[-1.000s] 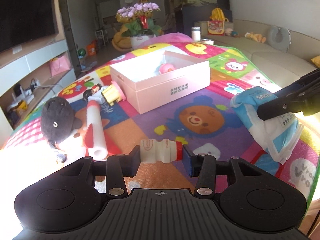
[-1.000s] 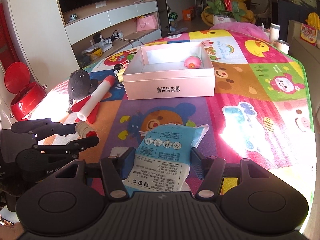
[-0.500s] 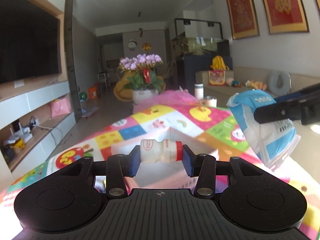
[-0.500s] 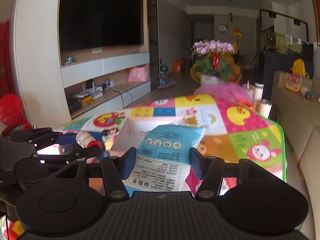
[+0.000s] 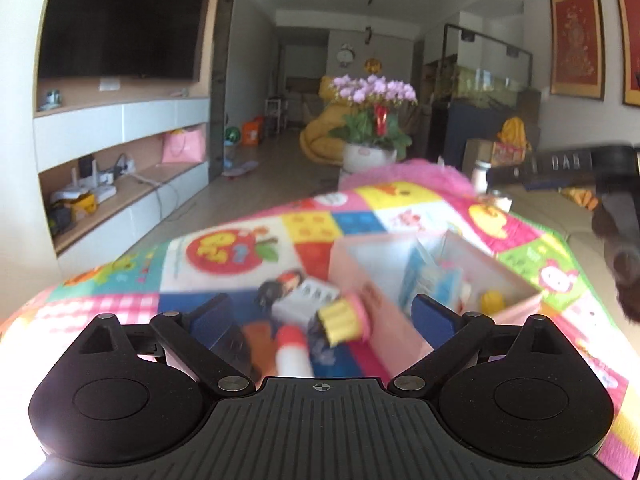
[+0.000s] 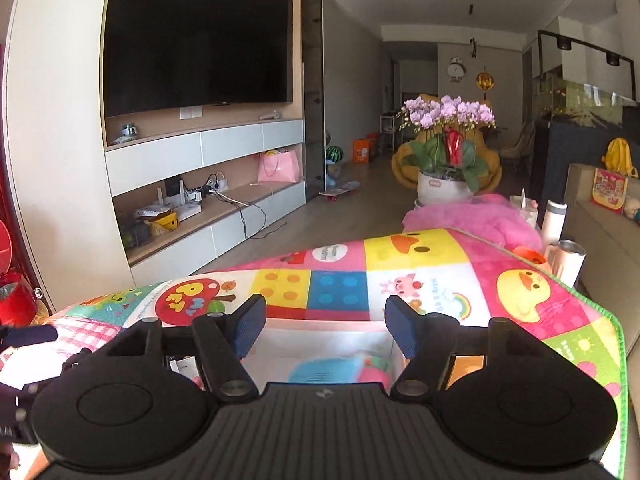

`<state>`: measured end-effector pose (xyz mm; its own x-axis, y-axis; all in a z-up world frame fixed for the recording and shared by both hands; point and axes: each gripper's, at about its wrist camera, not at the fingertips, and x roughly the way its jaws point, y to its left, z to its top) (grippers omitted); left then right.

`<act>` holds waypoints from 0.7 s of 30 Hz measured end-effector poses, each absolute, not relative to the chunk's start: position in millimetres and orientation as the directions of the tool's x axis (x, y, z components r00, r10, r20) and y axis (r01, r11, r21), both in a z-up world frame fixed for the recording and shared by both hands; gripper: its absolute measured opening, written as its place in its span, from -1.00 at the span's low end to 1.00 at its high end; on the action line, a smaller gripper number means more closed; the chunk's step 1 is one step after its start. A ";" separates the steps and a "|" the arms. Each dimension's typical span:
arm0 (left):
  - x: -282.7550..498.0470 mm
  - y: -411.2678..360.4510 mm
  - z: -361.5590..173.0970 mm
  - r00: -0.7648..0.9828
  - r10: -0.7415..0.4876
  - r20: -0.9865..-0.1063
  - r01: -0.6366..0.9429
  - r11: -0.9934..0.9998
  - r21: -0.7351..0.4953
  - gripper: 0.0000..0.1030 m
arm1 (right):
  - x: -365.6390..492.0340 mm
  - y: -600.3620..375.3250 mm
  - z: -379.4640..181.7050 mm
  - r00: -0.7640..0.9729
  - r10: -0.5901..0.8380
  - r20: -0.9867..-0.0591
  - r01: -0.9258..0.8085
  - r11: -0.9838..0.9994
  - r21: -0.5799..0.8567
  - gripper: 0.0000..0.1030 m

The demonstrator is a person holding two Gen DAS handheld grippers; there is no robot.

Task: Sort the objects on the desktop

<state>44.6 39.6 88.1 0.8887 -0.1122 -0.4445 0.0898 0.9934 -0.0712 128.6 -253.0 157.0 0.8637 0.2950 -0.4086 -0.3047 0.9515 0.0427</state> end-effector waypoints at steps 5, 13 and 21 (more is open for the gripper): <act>13.8 52.6 44.9 0.840 -0.055 -0.540 0.063 0.998 -0.005 0.93 | 124.6 -243.4 137.4 0.819 0.322 -0.475 -0.309 0.945 0.108 0.29; -16.3 94.5 36.5 0.832 0.036 -0.554 -0.077 0.996 -0.052 0.94 | 80.2 -154.4 110.9 0.645 0.502 -0.577 -0.552 0.828 0.103 -0.13; -36.2 104.0 37.8 0.829 0.029 -0.558 -0.070 0.996 -0.053 0.96 | 89.0 -72.4 51.3 0.519 0.491 -0.700 -0.525 0.829 0.192 -0.09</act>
